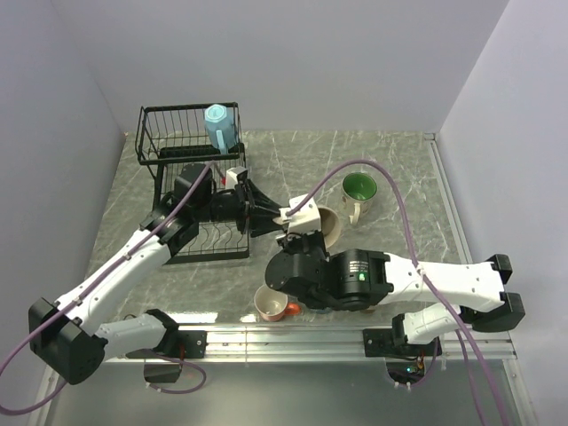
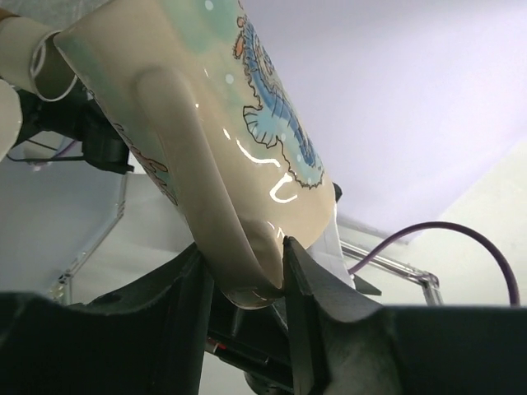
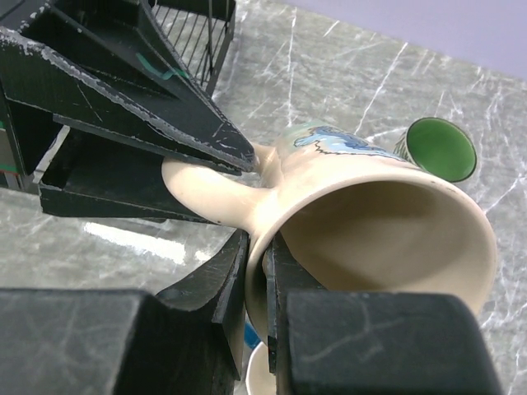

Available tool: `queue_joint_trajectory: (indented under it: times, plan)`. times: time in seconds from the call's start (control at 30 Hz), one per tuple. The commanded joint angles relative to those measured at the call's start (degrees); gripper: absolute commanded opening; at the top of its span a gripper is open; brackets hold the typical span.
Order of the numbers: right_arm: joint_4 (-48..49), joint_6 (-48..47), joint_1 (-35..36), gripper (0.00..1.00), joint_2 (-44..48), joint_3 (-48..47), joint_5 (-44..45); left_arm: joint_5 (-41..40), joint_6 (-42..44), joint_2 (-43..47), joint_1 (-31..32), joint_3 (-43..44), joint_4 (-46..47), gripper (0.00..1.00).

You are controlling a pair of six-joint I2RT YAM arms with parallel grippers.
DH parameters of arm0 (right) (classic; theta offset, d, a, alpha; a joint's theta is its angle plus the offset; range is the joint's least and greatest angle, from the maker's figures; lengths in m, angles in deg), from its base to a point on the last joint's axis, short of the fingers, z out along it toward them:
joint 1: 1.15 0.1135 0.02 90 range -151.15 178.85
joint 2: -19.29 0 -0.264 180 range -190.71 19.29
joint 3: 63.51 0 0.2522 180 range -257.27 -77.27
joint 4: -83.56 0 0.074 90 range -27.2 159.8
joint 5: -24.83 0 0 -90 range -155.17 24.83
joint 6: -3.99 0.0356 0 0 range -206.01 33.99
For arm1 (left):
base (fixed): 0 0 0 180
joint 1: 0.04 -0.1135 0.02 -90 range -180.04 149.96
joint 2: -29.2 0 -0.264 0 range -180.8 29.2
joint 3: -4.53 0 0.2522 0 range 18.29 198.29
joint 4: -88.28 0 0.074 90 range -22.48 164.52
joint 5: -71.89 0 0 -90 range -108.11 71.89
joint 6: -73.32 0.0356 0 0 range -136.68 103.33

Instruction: Load the cups into the dish rack

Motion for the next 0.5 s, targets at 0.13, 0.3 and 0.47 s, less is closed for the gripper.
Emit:
queue_joint_trajectory:
  times: [0.13, 0.3, 0.47]
  plan:
    - [10.32, -9.57, 3.69, 0.00, -6.12, -6.38, 19.15, 2.18, -12.53, 3.33, -0.56, -2.56, 14.45, 0.00]
    - [14.66, -15.85, 4.14, 0.00, -11.57, -8.58, 23.56, 4.11, -11.83, 3.95, -1.53, -2.03, 13.39, 0.00]
    - [6.22, -6.62, 4.31, 0.00, -13.25, -9.98, 25.14, 4.65, -6.49, 6.76, -5.73, -2.21, 5.17, 0.00]
